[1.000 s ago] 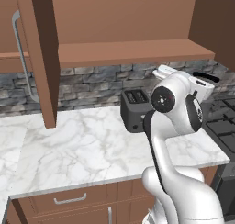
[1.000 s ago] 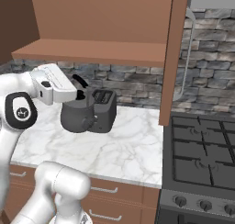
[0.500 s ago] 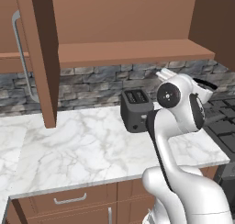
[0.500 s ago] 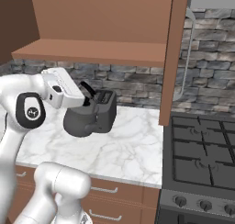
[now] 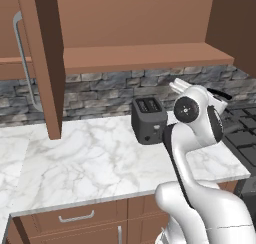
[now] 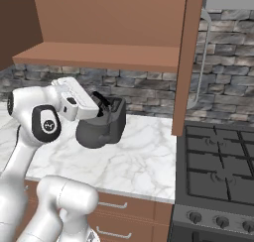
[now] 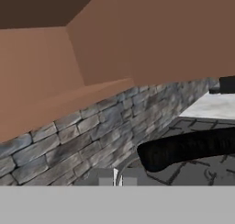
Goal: Open the cabinet, pick the kettle from the cabinet, and place it in the sink.
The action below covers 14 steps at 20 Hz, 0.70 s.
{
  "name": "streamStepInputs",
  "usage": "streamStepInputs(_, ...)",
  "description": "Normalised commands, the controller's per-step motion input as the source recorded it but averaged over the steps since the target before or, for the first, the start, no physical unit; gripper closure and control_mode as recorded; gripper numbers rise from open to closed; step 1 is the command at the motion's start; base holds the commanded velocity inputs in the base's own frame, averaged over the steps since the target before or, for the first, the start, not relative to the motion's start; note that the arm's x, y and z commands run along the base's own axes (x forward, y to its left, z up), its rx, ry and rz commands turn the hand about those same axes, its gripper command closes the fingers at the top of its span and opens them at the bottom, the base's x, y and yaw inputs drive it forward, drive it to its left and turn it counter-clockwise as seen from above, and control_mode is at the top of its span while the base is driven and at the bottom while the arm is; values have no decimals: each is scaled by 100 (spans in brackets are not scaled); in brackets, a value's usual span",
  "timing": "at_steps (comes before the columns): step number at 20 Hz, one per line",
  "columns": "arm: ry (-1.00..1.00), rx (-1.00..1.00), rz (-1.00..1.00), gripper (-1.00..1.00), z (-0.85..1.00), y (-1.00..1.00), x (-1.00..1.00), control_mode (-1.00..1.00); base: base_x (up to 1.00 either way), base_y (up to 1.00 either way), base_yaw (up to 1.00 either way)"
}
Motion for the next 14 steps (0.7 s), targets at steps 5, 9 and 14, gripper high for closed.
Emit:
streamStepInputs(5,0,0,9,100,-17,-15,33,-100,0,0,0)
streamStepInputs(9,0,-6,6,100,-10,-14,28,-100,0,0,0)
streamStepInputs(14,0,-13,4,100,-10,-10,21,-100,0,0,0)
